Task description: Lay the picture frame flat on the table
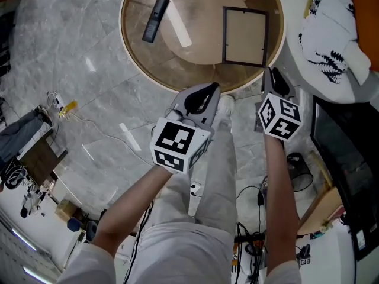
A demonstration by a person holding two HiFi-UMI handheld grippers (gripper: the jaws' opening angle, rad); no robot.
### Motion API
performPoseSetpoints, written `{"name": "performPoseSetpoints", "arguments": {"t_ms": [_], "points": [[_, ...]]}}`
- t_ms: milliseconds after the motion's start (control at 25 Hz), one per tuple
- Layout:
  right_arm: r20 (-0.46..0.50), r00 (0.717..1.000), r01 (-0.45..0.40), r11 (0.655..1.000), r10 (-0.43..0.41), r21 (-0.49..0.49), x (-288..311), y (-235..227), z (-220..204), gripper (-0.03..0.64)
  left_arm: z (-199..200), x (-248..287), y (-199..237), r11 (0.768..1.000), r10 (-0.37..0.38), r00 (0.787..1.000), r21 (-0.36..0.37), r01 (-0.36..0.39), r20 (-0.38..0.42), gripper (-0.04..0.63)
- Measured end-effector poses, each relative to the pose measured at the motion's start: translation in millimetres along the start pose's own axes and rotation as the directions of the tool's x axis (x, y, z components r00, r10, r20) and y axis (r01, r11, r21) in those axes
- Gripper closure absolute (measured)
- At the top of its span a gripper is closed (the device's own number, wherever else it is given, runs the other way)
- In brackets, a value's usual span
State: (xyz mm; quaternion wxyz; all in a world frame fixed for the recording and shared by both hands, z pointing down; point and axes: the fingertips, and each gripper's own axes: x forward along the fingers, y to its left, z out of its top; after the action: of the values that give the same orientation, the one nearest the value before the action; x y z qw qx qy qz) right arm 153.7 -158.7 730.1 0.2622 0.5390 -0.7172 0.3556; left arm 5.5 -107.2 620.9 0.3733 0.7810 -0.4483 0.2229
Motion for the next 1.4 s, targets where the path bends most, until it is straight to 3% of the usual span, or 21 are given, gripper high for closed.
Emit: {"name": "performPoseSetpoints", "arguments": {"t_ms": [440,920,1400], "points": [[0.073,0.997,-0.01,0.996,0.017,-0.085,-132,46,61,0.579,63,-96,-42,0.998,-0.023,0.998,0.062,0.019,0.058,0.591],[0.134,0.99,-0.027,0.986,0.049,-0.166,-277,110,120,0.586,114,-217,-84,0.997,-0.039,0.991,0.065,0.031,0.127,0.591],[0.259,0.961,-0.03,0.969,0.095,-0.245,-386,178,172,0.586,166,-308,-108,0.988,-0.078,0.969,0.152,0.042,0.234,0.591]]}}
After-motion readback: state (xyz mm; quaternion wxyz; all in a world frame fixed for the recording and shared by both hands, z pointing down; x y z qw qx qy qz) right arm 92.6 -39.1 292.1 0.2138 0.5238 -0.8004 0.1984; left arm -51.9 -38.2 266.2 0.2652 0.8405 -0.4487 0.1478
